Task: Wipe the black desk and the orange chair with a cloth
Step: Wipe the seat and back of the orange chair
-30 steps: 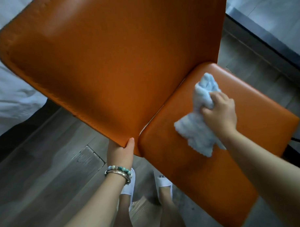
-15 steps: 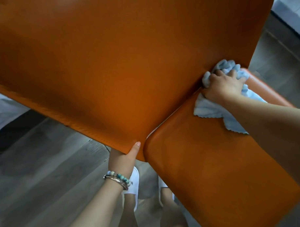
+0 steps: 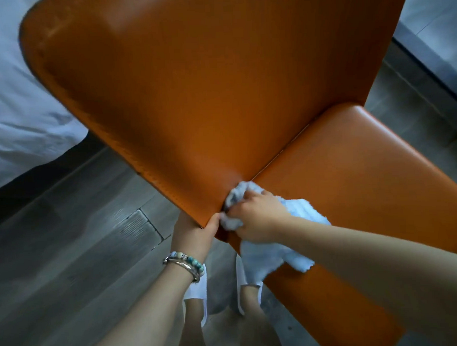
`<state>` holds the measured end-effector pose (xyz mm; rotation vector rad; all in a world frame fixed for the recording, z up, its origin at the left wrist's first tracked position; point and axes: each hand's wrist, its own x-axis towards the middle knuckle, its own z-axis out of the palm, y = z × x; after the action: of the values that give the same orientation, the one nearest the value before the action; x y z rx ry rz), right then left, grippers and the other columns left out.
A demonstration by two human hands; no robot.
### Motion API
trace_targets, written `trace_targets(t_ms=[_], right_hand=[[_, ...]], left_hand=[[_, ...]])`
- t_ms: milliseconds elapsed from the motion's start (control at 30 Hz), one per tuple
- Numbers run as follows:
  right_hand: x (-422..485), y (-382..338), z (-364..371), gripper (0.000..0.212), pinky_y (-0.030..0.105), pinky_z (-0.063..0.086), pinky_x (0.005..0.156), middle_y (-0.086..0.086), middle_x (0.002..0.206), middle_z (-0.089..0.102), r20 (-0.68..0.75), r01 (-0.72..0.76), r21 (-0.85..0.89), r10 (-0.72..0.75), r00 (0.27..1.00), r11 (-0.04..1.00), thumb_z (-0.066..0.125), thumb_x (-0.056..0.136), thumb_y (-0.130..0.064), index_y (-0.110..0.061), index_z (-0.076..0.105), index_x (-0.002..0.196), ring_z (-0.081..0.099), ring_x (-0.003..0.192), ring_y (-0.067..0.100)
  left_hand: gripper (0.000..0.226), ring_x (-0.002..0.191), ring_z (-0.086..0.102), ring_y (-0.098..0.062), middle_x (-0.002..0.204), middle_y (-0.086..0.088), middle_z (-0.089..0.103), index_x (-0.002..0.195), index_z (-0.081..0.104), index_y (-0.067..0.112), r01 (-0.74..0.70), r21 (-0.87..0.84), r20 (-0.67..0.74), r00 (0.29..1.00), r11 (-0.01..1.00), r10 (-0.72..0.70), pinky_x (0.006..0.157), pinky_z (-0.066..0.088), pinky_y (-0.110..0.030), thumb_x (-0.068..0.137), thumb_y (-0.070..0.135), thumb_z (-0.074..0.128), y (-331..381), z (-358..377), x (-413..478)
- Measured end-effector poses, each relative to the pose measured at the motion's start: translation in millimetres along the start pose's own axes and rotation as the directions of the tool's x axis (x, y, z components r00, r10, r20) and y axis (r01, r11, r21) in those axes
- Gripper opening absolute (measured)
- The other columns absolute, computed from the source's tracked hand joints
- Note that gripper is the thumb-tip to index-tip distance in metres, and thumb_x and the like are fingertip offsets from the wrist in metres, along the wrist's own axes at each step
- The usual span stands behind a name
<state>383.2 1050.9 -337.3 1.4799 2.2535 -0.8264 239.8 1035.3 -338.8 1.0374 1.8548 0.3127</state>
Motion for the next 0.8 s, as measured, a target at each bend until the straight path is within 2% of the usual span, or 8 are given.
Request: trace_targets(t_ms=[100,233,367,467,533,667,700,800], right_hand=[[-9.6,29.0,-27.0,0.031,0.033,0.043,0.076,0.009,0.109,0.058,-0.070,-0.129,0.080,0.134,0.988,0.988,0.046,0.086,-0.040,-0.029,0.054,0.114,0.055,0.105,0.031],[8.3,61.8,-38.5,0.034,0.038,0.037,0.080,0.011,0.120,0.053,-0.237,-0.543,0.191,0.575,0.783,0.818,0.047,0.091,-0.034,-0.024,0.051,0.123,0.043,0.116,0.033],[20.2,10.2,9.2,0.034,0.039,0.029,0.081,0.001,0.126,0.047,-0.166,-0.474,0.025,0.471,0.866,0.880,0.045,0.086,-0.030,-0.033,0.054,0.119,0.035,0.120,0.029],[8.0,-20.8,30.9,0.033,0.037,0.027,0.076,-0.003,0.122,0.051,-0.177,-0.340,-0.026,0.330,0.927,0.940,0.048,0.083,-0.028,-0.032,0.056,0.115,0.039,0.113,0.028],[-3.0,-38.5,40.3,0.030,0.034,0.023,0.073,-0.006,0.117,0.054,-0.161,-0.227,0.022,0.227,0.961,0.974,0.048,0.085,-0.025,-0.030,0.059,0.112,0.040,0.111,0.027],[-27.2,-26.5,27.1,0.029,0.032,0.037,0.080,0.003,0.102,0.054,0.104,-0.157,0.256,0.134,0.985,0.954,0.045,0.088,-0.024,-0.027,0.062,0.111,0.046,0.108,0.025],[-34.1,-13.8,20.5,0.034,0.031,0.039,0.082,0.006,0.104,0.054,0.099,-0.201,0.310,0.179,0.979,0.929,0.046,0.086,-0.027,-0.029,0.060,0.117,0.048,0.108,0.027],[-43.1,29.6,1.3,0.053,0.036,0.041,0.086,0.009,0.124,0.056,-0.242,-0.315,0.426,0.442,0.864,0.848,0.042,0.073,-0.034,-0.020,0.058,0.121,0.046,0.111,0.034]], left_hand=[[0.033,0.080,0.063,-0.022,0.086,0.000,0.064,0.111,0.059,0.011,-0.035,0.006,0.017,0.999,0.999,0.035,0.066,0.042,-0.023,0.081,0.025,0.067,-3.8,-0.6,3.3],[0.041,0.062,0.050,0.002,0.076,0.015,0.055,0.120,0.054,0.013,-0.076,0.017,0.011,0.997,0.997,0.076,0.051,0.035,-0.012,0.083,0.027,0.065,-9.8,0.7,6.3],[0.044,0.076,0.059,-0.018,0.099,0.000,0.065,0.123,0.051,0.016,-0.063,-0.002,0.036,0.997,0.998,0.063,0.067,0.047,-0.026,0.083,0.028,0.065,-9.8,0.6,6.4],[0.042,0.080,0.058,-0.023,0.099,-0.003,0.064,0.122,0.052,0.014,-0.058,0.015,0.020,0.998,0.998,0.058,0.068,0.042,-0.025,0.082,0.023,0.063,-10.2,0.2,6.7],[0.042,0.075,0.056,-0.022,0.090,-0.002,0.062,0.119,0.053,0.011,-0.043,0.017,0.021,0.999,0.999,0.043,0.064,0.040,-0.024,0.080,0.022,0.062,-7.5,-0.7,6.8],[0.044,0.074,0.052,-0.022,0.091,0.000,0.057,0.122,0.050,0.011,-0.010,0.031,0.023,1.000,0.999,0.010,0.068,0.041,-0.026,0.080,0.019,0.061,-3.0,-1.3,7.6],[0.045,0.077,0.056,-0.023,0.094,-0.001,0.060,0.124,0.049,0.011,-0.021,0.029,0.033,0.999,0.999,0.021,0.071,0.046,-0.028,0.081,0.017,0.061,-3.6,-1.9,7.6],[0.046,0.077,0.064,-0.026,0.092,-0.004,0.064,0.124,0.046,0.011,-0.045,0.027,0.075,0.996,0.999,0.043,0.073,0.056,-0.038,0.082,0.020,0.061,-3.5,-3.6,6.3]])
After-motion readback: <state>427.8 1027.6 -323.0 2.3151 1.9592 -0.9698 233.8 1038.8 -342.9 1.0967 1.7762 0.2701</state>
